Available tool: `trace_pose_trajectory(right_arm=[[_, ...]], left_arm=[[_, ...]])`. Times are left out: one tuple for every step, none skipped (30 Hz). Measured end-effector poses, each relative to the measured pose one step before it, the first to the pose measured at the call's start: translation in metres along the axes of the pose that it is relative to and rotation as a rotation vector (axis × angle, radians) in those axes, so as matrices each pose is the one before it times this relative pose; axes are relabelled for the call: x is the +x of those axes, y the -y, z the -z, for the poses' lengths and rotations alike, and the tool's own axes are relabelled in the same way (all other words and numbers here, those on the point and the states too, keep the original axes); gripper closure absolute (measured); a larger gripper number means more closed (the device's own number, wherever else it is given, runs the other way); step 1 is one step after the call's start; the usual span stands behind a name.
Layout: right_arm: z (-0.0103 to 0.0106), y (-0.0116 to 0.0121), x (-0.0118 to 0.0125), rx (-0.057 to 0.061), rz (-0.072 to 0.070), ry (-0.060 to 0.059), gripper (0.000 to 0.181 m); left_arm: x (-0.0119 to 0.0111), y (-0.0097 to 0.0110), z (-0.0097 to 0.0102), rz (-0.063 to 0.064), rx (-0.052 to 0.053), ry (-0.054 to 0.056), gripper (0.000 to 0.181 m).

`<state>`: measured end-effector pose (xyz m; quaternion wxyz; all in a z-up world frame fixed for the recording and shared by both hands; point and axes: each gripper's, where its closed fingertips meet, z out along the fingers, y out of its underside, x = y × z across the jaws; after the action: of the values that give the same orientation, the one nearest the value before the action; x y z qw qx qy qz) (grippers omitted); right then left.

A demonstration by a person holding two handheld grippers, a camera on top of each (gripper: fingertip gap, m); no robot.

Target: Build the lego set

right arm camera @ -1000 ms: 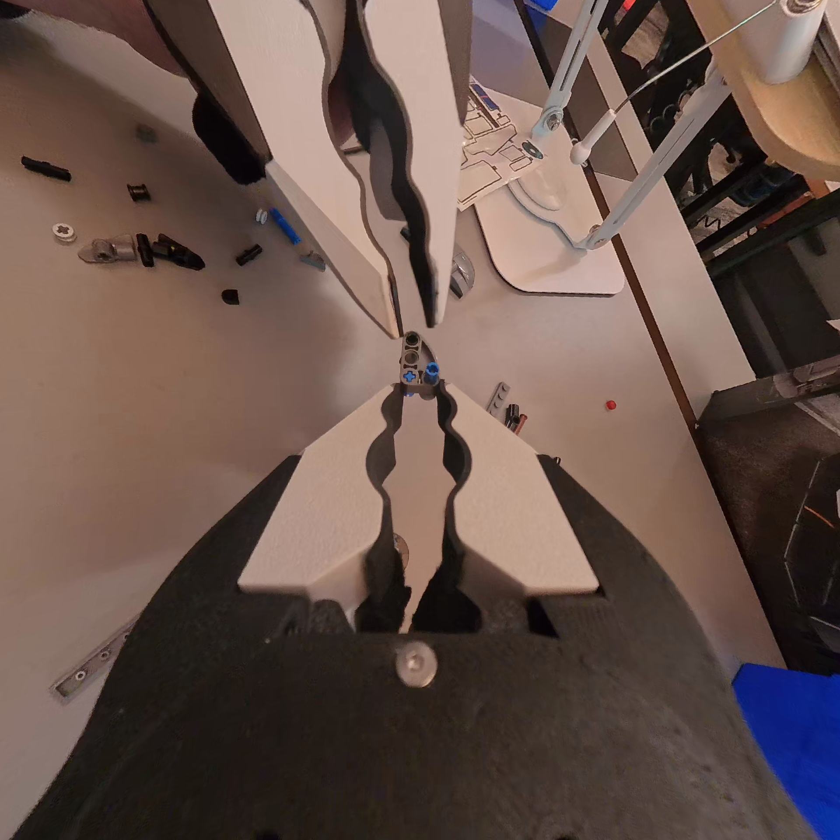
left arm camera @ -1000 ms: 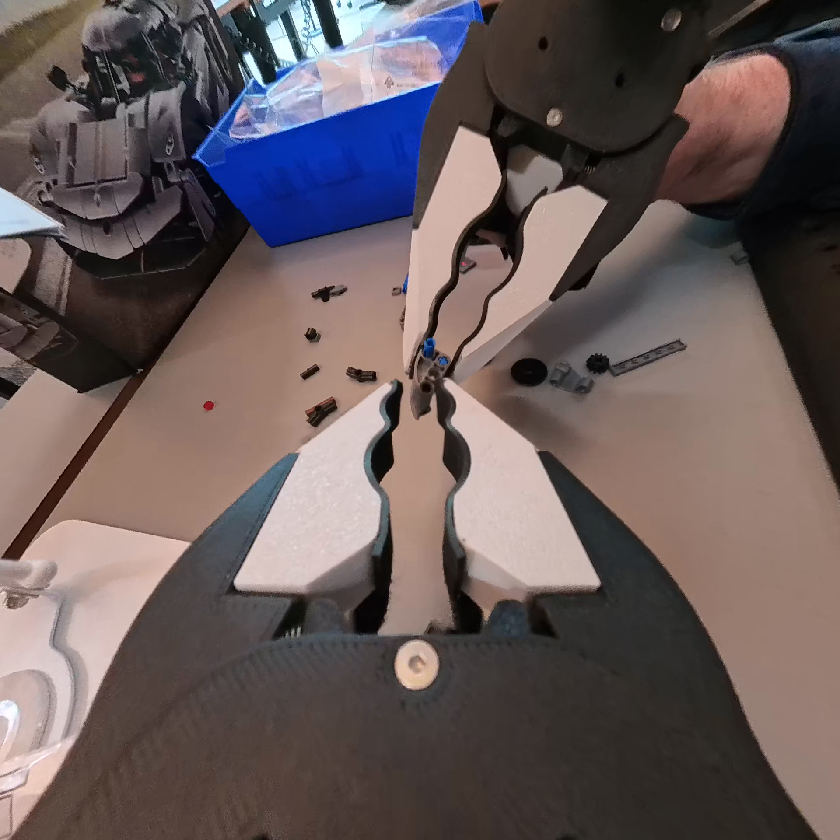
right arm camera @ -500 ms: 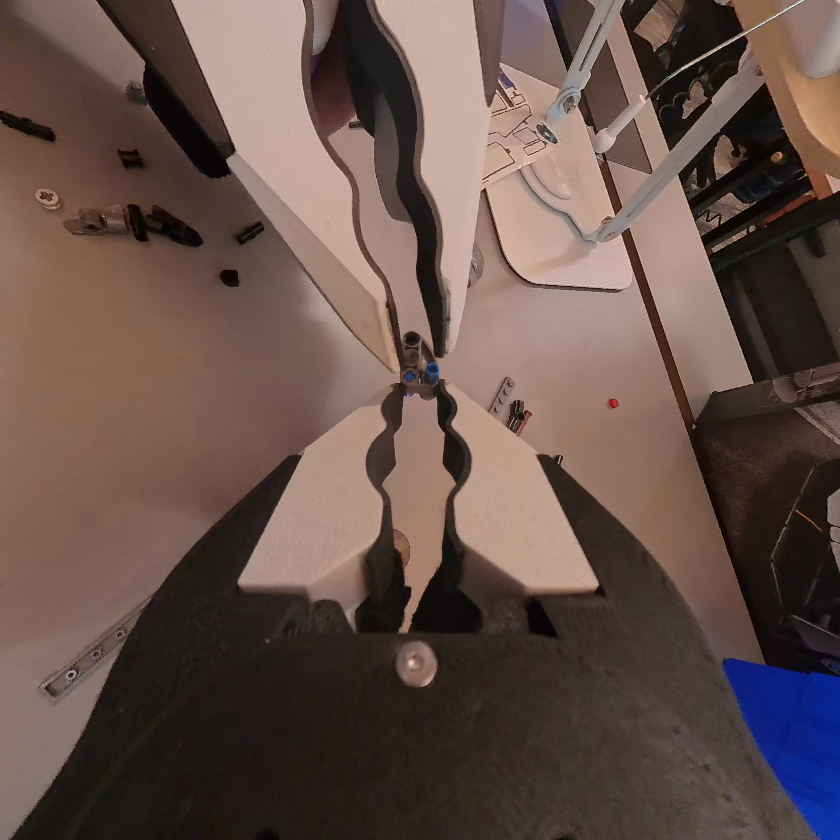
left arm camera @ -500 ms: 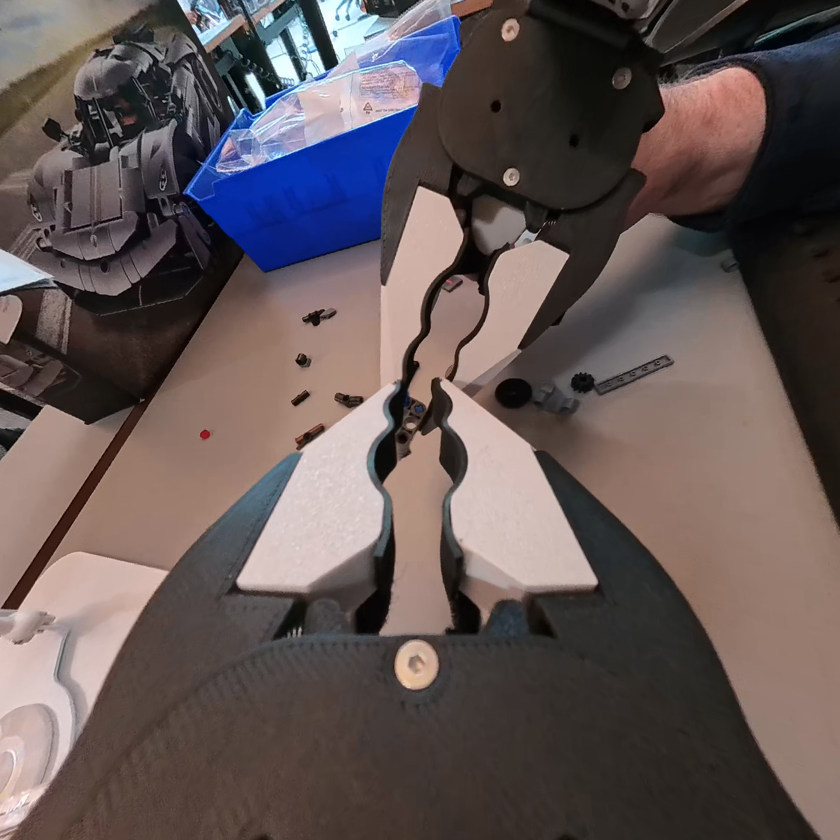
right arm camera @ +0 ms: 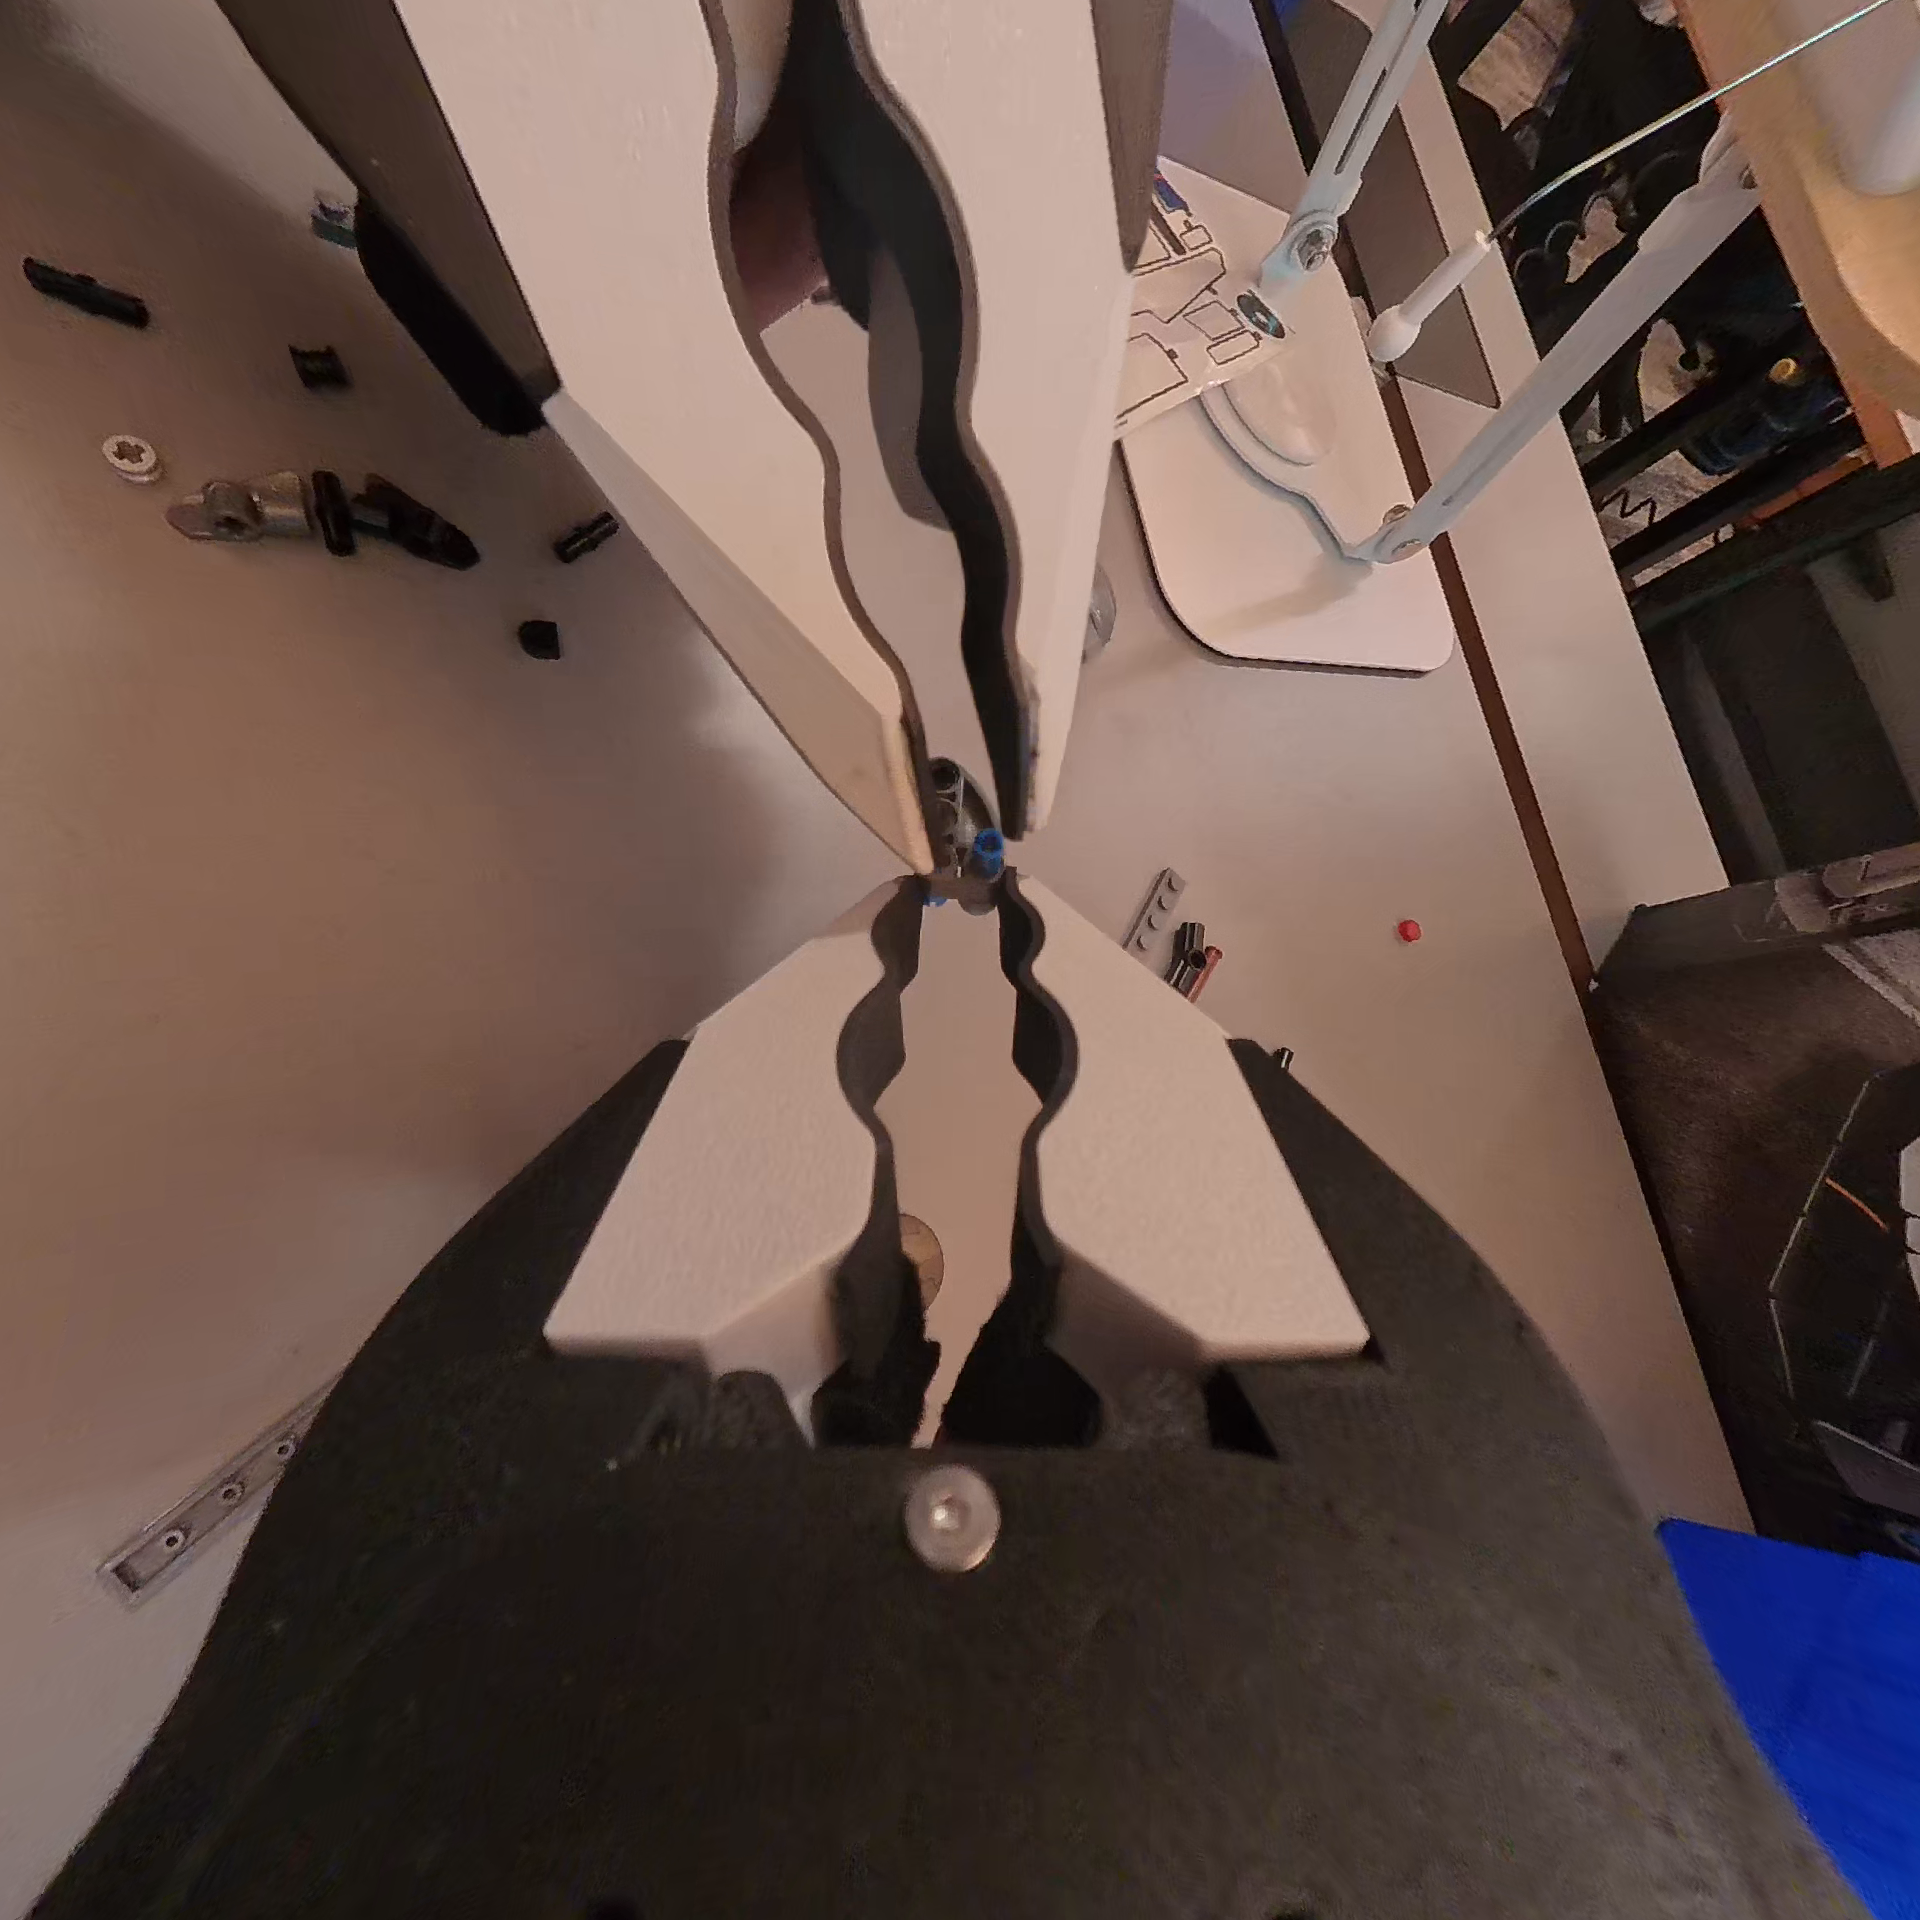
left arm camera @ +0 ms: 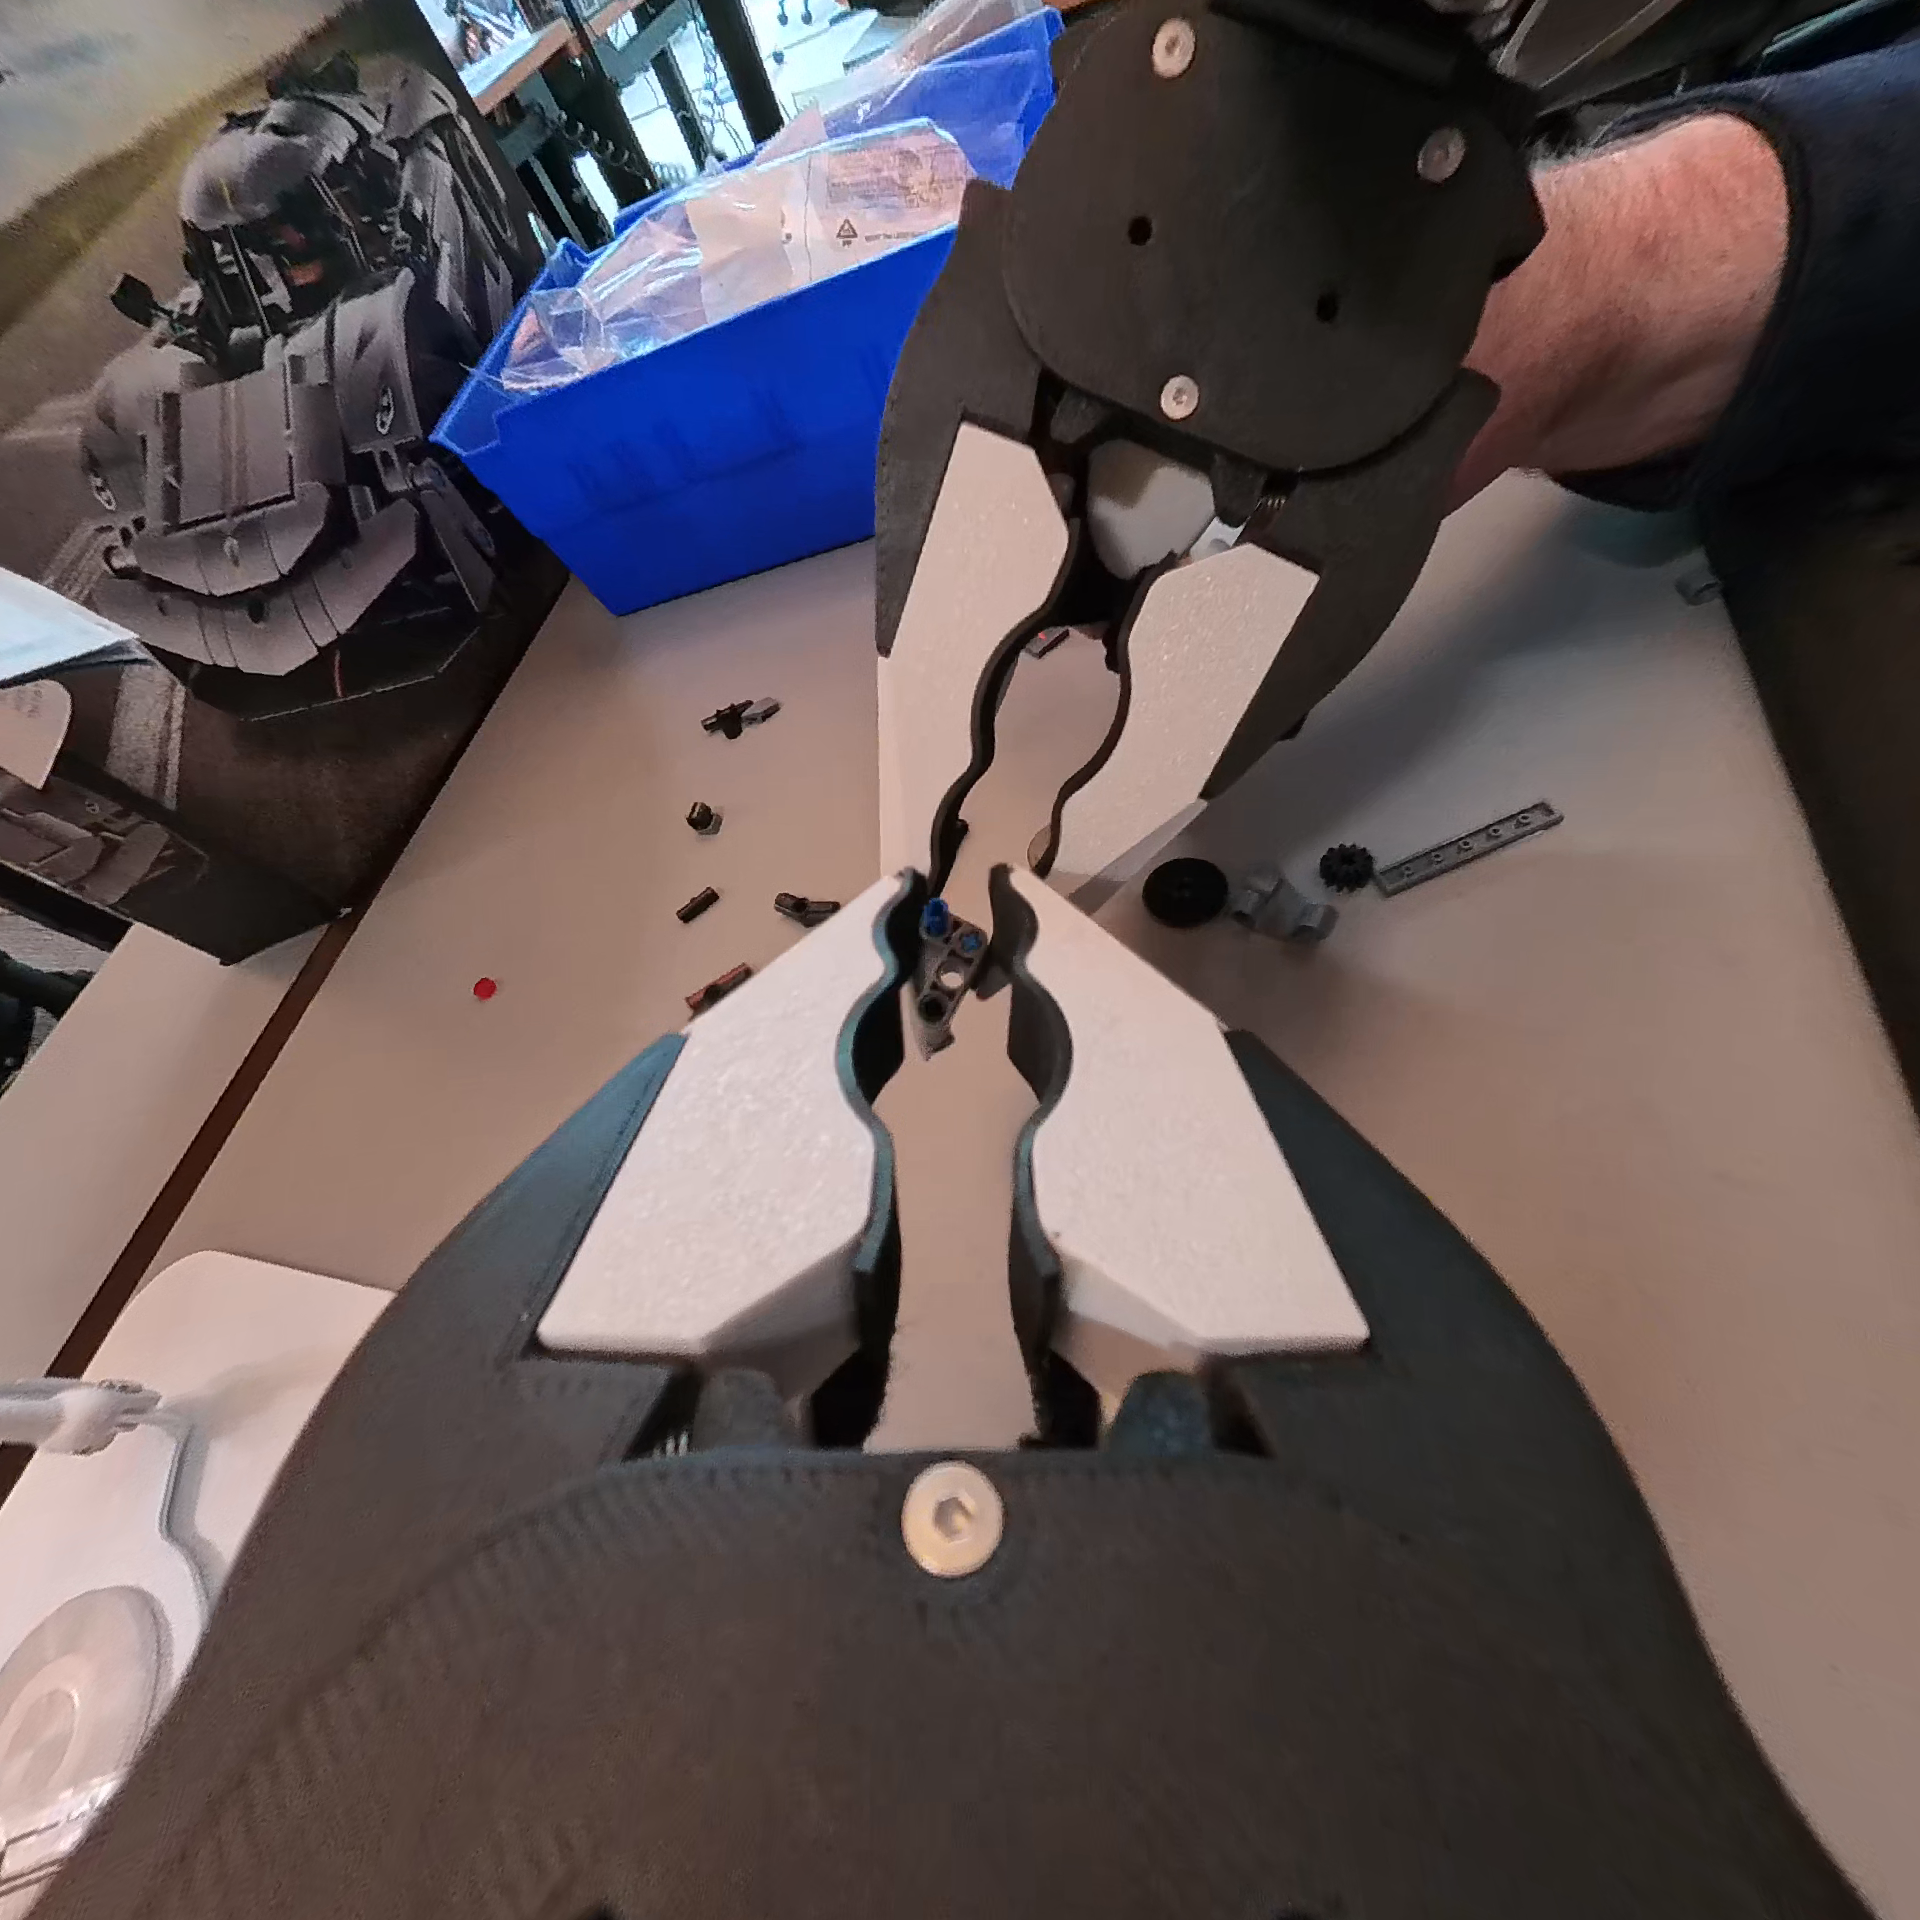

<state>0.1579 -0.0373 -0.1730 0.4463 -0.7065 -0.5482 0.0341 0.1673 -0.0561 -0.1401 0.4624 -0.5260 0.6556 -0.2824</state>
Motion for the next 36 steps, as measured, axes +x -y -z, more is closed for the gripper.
trace_pose_trajectory(right_arm=[[0.00007,0.00042,-0.00023,0.0010,0.0017,-0.0003,0.168],[0.00011,0.00044,-0.00014,0.0012,0.0013,-0.0001,0.168],[-0.00005,-0.00034,0.00000,-0.0026,0.0015,-0.0005,0.168],[-0.00030,-0.00104,0.00009,-0.0057,0.0024,-0.0013,0.168],[-0.00013,-0.00055,-0.00002,-0.0031,0.0025,-0.0004,0.168],[0.00005,0.00020,-0.00049,0.0004,0.0014,0.0019,0.168],[-0.00013,0.00043,-0.00055,0.0020,0.0009,0.0026,0.168],[-0.00018,0.00012,-0.00049,0.0002,0.0010,0.0014,0.168],[-0.00020,-0.00012,-0.00005,-0.0005,0.0006,0.0003,0.168],[-0.00006,-0.00033,0.00013,-0.0003,-0.0014,0.0006,0.168],[0.00009,-0.00021,0.00011,0.0002,-0.0028,0.0010,0.168],[0.00009,0.00006,0.00027,0.0011,-0.0017,-0.0002,0.168],[0.00020,0.00016,0.00023,0.0013,0.0000,-0.0010,0.168],[0.00027,0.00030,0.00020,0.0012,0.0006,-0.0011,0.168],[0.00018,0.00007,0.00010,0.0000,0.0006,-0.0013,0.168],[0.00010,0.00002,0.00023,0.0002,0.0002,-0.0009,0.168],[0.00008,0.00042,0.00000,0.0021,-0.0011,0.0006,0.168],[0.00003,0.00025,-0.00032,0.0013,-0.0011,0.0015,0.168],[-0.00006,0.00017,-0.00013,0.0002,0.0009,0.0003,0.168],[-0.00016,0.00018,-0.00040,0.0001,0.0017,0.0003,0.168],[-0.00004,0.00034,-0.00042,0.0008,0.0013,0.0011,0.168],[-0.00001,0.00022,-0.00022,0.0010,0.0011,0.0007,0.168],[0.00005,0.00001,0.00003,0.0001,0.0006,-0.0005,0.168],[-0.00003,-0.00015,0.00029,-0.0005,-0.0004,-0.0009,0.168],[0.00018,-0.00016,0.00028,0.0005,-0.0013,-0.0006,0.168],[0.00008,0.00035,0.00017,0.0022,-0.0017,0.0000,0.168],[0.00022,0.00058,-0.00014,0.0028,-0.0012,0.0008,0.168],[-0.00006,0.00047,-0.00039,0.0018,0.0002,0.0015,0.168],[-0.00025,0.00001,-0.00053,-0.0012,0.0016,0.0011,0.168],[-0.00043,-0.00043,-0.00042,-0.0029,0.0021,0.0007,0.168],[-0.00034,-0.00020,-0.00034,-0.0016,0.0012,0.0007,0.168],[0.00011,0.00008,0.00001,0.0001,0.0000,-0.0003,0.168],[0.00024,0.00018,0.00033,0.0015,-0.0005,-0.0008,0.168],[0.00040,0.00021,0.00026,0.0017,-0.0010,-0.0005,0.168],[0.00016,0.00003,0.00025,0.0009,-0.0010,-0.0002,0.168],[0.00012,-0.00007,0.00009,0.0007,-0.0008,0.0006,0.168]], left_arm=[[0.00075,-0.00217,-0.00101,-0.0031,-0.0107,-0.0025,0.170],[0.00088,-0.00087,-0.00111,0.0020,-0.0024,-0.0030,0.170],[0.00089,0.00003,-0.00103,0.0038,0.0012,-0.0049,0.170],[0.00031,-0.00035,-0.00078,0.0003,-0.0029,-0.0014,0.171],[-0.00053,0.00005,-0.00028,-0.0042,0.0005,0.0057,0.173],[-0.00145,0.00018,0.00030,-0.0052,0.0017,0.0105,0.177],[-0.00115,-0.00025,0.00036,-0.0012,-0.0010,0.0061,0.181],[0.00025,-0.00030,0.00031,0.0009,-0.0001,-0.0040,0.181],[-0.00009,-0.00054,-0.00004,0.0016,0.0000,-0.0004,0.181],[-0.00012,-0.00026,0.00000,0.0015,-0.0001,-0.0009,0.181],[-0.00030,-0.00021,0.00002,0.0011,-0.0009,0.0006,0.181],[-0.00018,0.00023,0.00020,-0.0016,0.0001,0.0020,0.181],[0.00000,0.00031,0.00026,-0.0025,0.0008,0.0010,0.181],[-0.00036,0.00027,0.00046,0.0003,0.0017,0.0021,0.181],[-0.00195,0.00005,0.00047,0.0074,-0.0007,0.0086,0.181],[-0.00117,0.00027,0.00041,0.0098,0.0004,0.0011,0.177],[0.00078,0.00157,0.00065,0.0084,0.0089,-0.0108,0.172],[0.00175,0.00099,0.00015,0.0037,0.0049,-0.0117,0.169],[0.00078,-0.00083,-0.00081,-0.0025,-0.0075,-0.0009,0.167],[0.00040,-0.00197,-0.00129,-0.0082,-0.0145,0.0046,0.168],[0.00028,-0.00159,-0.00144,-0.0099,-0.0107,0.0065,0.172],[-0.00047,-0.00111,-0.00115,-0.0084,-0.0079,0.0092,0.173],[-0.00046,-0.00094,-0.00060,-0.0064,-0.0071,0.0057,0.173],[-0.00046,0.00023,0.00026,-0.0008,0.0022,0.0011,0.172],[0.00003,0.00075,0.00079,0.0063,0.0052,-0.0053,0.171],[0.00001,0.00007,0.00044,0.0056,0.0020,-0.0042,0.171],[-0.00013,-0.00081,-0.00003,0.0006,-0.0035,-0.0008,0.171],[0.00032,-0.00093,-0.00044,-0.0034,-0.0043,0.0005,0.173],[-0.00001,-0.00037,-0.00030,-0.0044,-0.0024,0.0037,0.175],[-0.00033,-0.00057,-0.00030,-0.0040,-0.0055,0.0060,0.178],[-0.00031,-0.00008,0.00009,-0.0043,-0.0025,0.0041,0.179],[-0.00007,0.00040,0.00016,-0.0016,0.0012,0.0019,0.179],[-0.00011,0.00052,0.00004,0.0012,0.0032,0.0009,0.179],[-0.00017,0.00043,-0.00010,0.0031,0.0031,-0.0004,0.179],[-0.00014,0.00000,0.00000,0.0021,0.0008,-0.0016,0.179],[0.00002,-0.00012,0.00019,-0.0002,0.0006,-0.0016,0.180]])
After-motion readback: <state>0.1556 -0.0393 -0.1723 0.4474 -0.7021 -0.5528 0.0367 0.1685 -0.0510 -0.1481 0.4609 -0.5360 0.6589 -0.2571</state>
